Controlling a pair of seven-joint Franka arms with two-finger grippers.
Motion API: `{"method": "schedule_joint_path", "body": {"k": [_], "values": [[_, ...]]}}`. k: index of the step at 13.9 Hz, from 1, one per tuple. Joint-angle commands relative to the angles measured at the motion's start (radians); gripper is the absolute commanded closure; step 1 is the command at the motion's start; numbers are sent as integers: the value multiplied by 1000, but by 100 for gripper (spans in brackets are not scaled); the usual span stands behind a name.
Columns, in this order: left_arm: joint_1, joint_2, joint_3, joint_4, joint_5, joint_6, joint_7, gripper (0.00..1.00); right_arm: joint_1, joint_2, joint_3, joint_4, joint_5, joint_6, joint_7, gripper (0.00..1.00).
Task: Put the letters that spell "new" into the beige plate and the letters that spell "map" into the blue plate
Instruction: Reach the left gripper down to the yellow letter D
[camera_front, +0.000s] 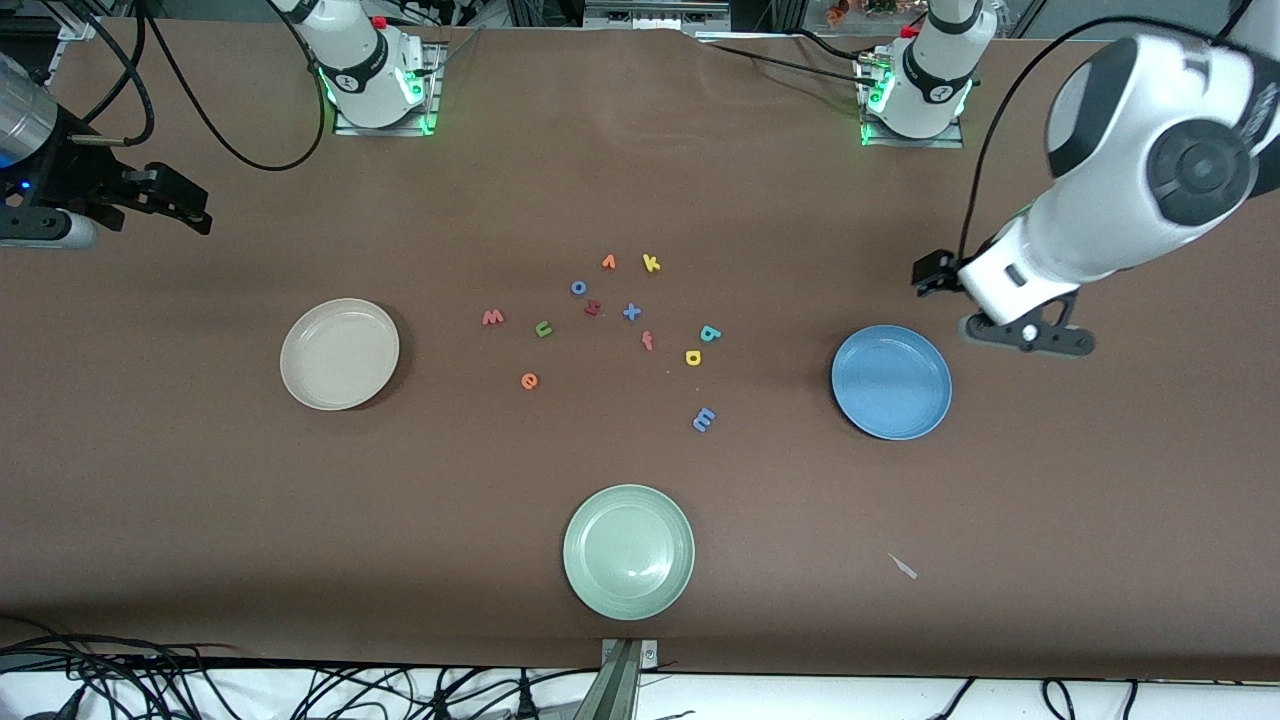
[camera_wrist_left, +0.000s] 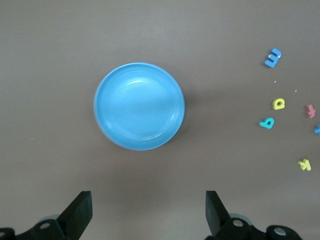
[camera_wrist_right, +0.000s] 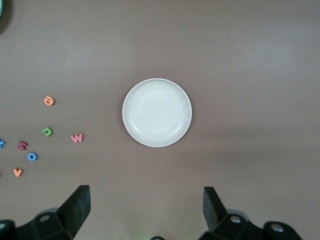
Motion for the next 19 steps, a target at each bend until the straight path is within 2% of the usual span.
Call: {"method": "schedule_joint_path", "body": {"k": [1,3,5,8,10,12,14,15,19], "values": [[-93,186,3,157,-18,-13,-134,0,-2,-4,5,10,-14,-6,9,0],[-141,277,3,192,-22,50,-260,0,-2,-4,5,10,-14,-6,9,0],[-199,338,3,188,-21,177,-310,0,-2,-3,5,10,-14,-6,9,0],[-268,432,3,194,-25,257,-419,0,-2,0,5,11,-5,-3,3,0],[-312,467,3,194,-28,325,-468,0,-2,11,5,10,5,8,-5,0],[-348,498,3,192,-27,337,-493,0,-2,19,5,5,3,51,-6,0],[-383,531,3,191,-28,390,-493,0,12,59,5,16,-2,60,9,0],[-398,548,3,191,-27,438,-493,2,12,59,4,16,5,67,9,0],[-426,601,3,185,-18,495,-492,6,15,68,7,14,5,80,11,0]]}}
